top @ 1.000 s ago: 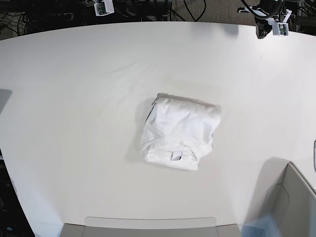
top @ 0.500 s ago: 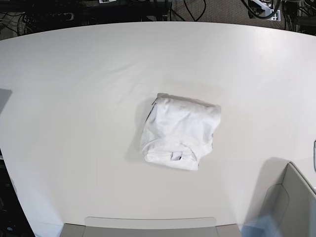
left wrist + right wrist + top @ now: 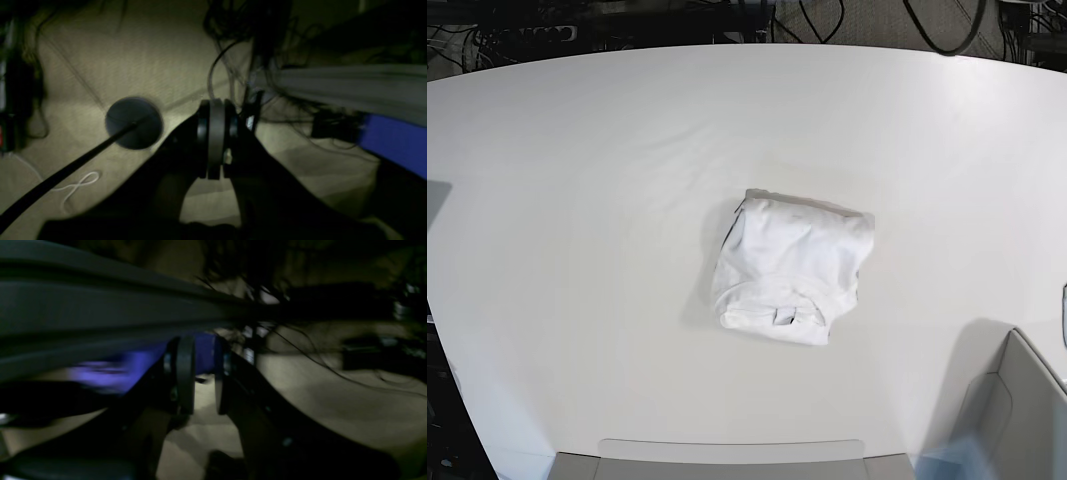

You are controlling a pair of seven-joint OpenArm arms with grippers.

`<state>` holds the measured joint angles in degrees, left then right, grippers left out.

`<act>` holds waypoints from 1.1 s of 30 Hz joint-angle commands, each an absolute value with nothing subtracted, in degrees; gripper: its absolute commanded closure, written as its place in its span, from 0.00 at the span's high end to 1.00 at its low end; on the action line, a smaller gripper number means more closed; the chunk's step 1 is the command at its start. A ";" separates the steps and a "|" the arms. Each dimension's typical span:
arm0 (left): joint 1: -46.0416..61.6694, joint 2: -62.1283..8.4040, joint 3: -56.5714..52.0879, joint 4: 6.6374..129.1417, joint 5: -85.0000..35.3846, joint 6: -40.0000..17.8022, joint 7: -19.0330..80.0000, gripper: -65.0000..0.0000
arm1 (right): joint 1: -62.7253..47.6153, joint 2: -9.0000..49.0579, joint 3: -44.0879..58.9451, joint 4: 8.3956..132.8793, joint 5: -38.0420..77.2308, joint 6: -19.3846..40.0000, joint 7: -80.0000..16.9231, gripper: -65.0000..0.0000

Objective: Fold the T-shirt properly

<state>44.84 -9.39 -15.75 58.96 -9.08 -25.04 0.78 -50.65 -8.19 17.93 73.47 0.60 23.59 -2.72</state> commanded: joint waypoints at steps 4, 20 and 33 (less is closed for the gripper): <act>39.34 -10.95 -15.60 46.64 -7.43 -25.19 -1.27 0.00 | -45.05 -8.40 22.20 64.48 -3.03 24.40 -1.98 0.15; 11.21 -13.05 -15.52 0.00 3.03 -24.57 -17.19 0.00 | -18.51 2.07 50.07 20.26 -26.24 21.23 8.40 0.15; 8.13 -14.81 -10.15 0.00 6.11 -6.20 -6.29 0.03 | -6.29 9.80 49.45 3.74 -49.10 -14.29 8.40 0.15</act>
<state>7.66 -14.39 -10.33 0.08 6.02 -7.07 -6.15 -5.96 8.69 49.28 3.51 -49.52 -13.50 8.25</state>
